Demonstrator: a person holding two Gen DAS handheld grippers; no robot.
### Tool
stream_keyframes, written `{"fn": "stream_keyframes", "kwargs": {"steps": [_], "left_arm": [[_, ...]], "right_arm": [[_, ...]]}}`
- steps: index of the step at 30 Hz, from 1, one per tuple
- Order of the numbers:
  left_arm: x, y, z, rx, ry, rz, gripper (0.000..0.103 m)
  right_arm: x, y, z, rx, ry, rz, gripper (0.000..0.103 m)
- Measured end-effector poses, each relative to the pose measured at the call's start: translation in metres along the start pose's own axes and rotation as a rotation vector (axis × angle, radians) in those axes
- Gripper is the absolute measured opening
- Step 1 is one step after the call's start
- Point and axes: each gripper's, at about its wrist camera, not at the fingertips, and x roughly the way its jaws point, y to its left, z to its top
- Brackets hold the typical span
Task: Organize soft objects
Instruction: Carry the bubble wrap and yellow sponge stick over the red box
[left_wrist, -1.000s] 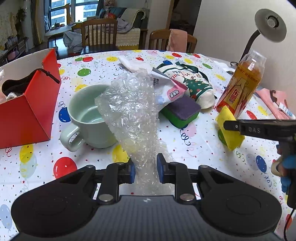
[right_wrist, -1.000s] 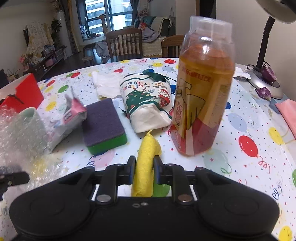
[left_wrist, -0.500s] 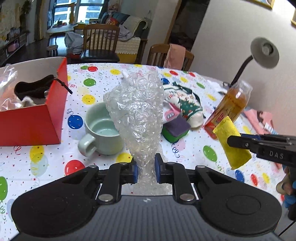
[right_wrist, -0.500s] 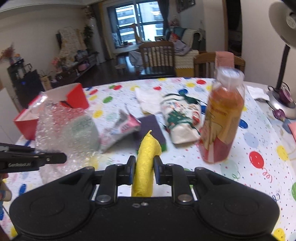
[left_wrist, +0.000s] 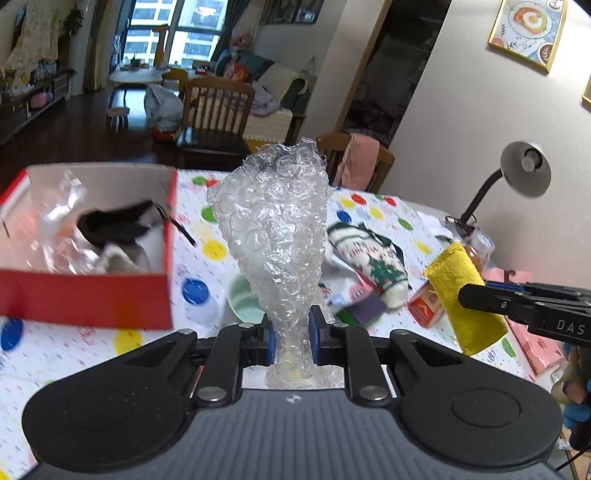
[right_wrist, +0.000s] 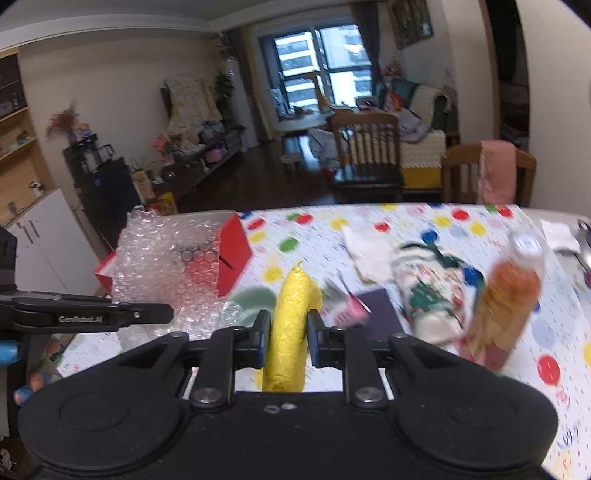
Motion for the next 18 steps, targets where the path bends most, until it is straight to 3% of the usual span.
{"fn": "stream_keyframes", "kwargs": {"steps": [18], "left_arm": [[-0.053, 0.092, 0.052, -0.007, -0.072, 0.101, 0.017]], "right_arm": [[0.049, 0.085, 0.063, -0.089, -0.043, 0.089, 0.019]]}}
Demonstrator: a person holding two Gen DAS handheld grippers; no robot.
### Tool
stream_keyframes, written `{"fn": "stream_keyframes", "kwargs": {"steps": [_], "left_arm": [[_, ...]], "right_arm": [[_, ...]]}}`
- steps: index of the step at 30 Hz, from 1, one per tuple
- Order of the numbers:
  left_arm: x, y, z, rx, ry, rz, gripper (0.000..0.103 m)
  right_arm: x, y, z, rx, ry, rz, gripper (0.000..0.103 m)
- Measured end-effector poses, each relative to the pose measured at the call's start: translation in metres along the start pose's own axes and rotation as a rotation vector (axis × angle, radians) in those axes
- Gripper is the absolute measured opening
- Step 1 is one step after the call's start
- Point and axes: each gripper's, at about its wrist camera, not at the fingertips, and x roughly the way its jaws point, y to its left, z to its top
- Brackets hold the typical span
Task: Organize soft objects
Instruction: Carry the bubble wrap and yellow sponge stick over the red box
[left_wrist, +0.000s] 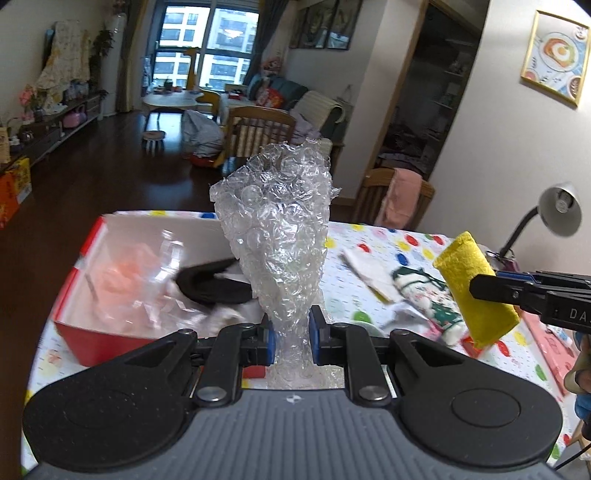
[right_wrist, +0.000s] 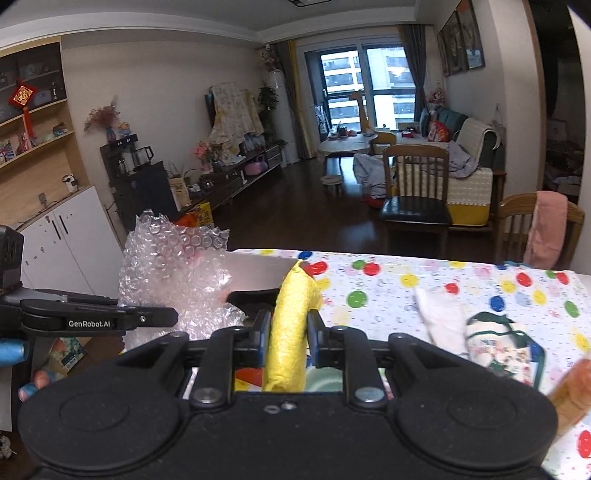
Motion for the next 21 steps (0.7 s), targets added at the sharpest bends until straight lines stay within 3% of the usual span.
{"fn": "stream_keyframes", "kwargs": {"steps": [12, 21], "left_arm": [[-0.003, 0.085, 0.039, -0.031, 0.006, 0.083, 0.017], [0.016, 0.136, 0.063, 0.005, 0.034, 0.157, 0.017]], "right_arm": [[0.057, 0.042, 0.019, -0.006, 0.03, 0.016, 0.019], [0.105, 0.071, 0.022, -0.024, 0.061, 0.002, 0.019]]}}
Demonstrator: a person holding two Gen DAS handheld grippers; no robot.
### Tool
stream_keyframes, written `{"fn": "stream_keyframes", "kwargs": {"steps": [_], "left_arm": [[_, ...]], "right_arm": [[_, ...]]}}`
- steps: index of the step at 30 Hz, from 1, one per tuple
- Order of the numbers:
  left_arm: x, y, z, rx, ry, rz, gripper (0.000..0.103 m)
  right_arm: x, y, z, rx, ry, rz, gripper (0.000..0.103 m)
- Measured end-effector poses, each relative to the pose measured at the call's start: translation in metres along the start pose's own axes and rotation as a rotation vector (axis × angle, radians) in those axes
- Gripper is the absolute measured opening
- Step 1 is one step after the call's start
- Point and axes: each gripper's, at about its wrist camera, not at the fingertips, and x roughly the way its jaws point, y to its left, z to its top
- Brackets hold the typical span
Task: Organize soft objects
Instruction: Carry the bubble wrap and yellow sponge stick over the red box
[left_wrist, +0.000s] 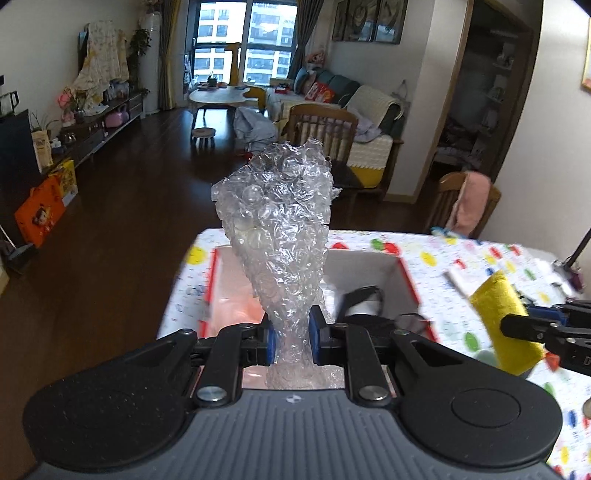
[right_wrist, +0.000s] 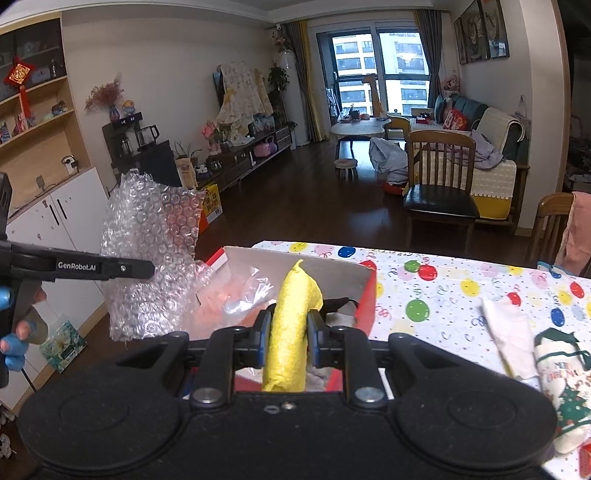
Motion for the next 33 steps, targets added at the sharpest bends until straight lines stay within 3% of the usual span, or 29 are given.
{"fn": "stream_keyframes", "kwargs": {"steps": [11, 19, 33], "left_arm": [[0.054, 0.018, 0.015, 0.16, 0.087, 0.081, 0.017], [0.095, 0.009, 0.015, 0.251, 0.165, 0.07, 0.017], [0.135, 0.001, 0.007, 0.278, 0.232, 0.082, 0.017]], "right_arm": [[0.055, 0.012, 0.006, -0.001, 0.046, -0.078, 0.019], [0.091, 0.009, 0.004, 0.029, 0.113, -0.105, 0.019], [0.133, 0.019, -0.006, 0.015, 0.199, -0.13, 0.019]]}}
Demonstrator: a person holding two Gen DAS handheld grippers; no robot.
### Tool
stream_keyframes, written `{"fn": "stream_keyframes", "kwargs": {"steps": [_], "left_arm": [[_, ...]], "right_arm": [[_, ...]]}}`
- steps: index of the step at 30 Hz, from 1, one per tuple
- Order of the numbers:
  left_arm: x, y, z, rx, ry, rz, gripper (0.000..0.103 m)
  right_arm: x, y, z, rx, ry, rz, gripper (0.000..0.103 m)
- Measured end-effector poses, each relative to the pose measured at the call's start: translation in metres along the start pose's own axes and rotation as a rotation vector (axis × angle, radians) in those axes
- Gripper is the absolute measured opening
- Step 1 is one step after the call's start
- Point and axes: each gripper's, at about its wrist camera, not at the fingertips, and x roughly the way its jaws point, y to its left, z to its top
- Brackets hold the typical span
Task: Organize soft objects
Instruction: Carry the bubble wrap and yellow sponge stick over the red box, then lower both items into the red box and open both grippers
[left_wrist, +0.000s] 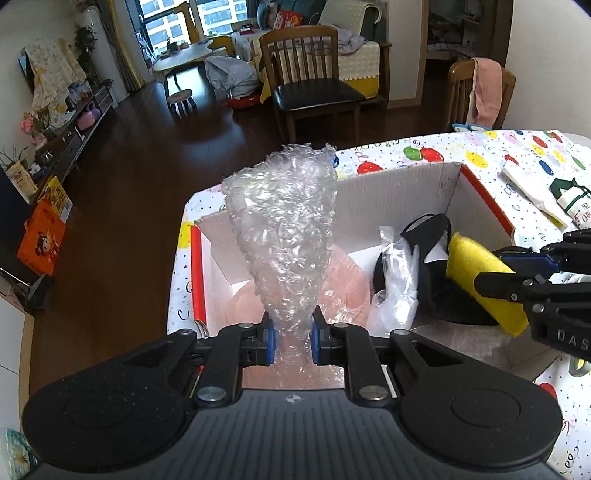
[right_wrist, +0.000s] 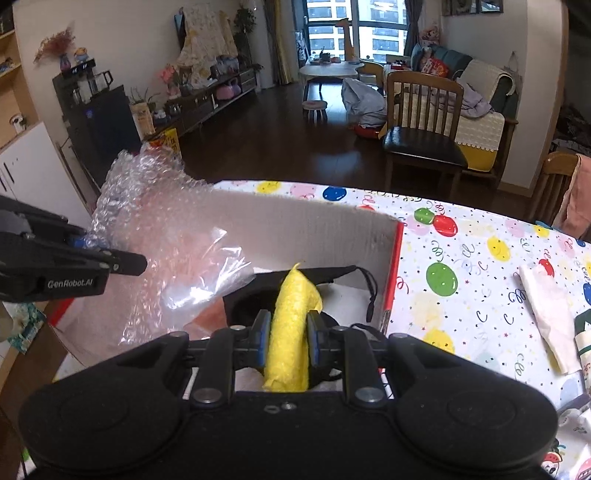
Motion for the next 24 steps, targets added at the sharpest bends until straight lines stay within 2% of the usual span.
{"fn": "stream_keyframes", "kwargs": {"steps": [5, 17, 22, 24], "left_arm": [[0.008, -0.001, -0.004, -0.014, 0.023, -0.013, 0.017], [0.018, 0.001, -0.021, -0.075, 0.073, -0.028, 0.018], [0.019, 0.005, -0.024, -0.105, 0.081, -0.039, 0.023], [0.017, 0.007, -0.025, -0.114, 0.083, -0.042, 0.029]], "right_arm": [[0.005, 0.006, -0.002, -0.015, 0.013, -0.003, 0.018], [0.01, 0.01, -0.01, -0.026, 0.059, 0.0, 0.026], [0.007, 0.01, -0.014, -0.031, 0.063, 0.012, 0.03], [0.005, 0.008, -0.014, -0.035, 0.06, 0.017, 0.032]]}}
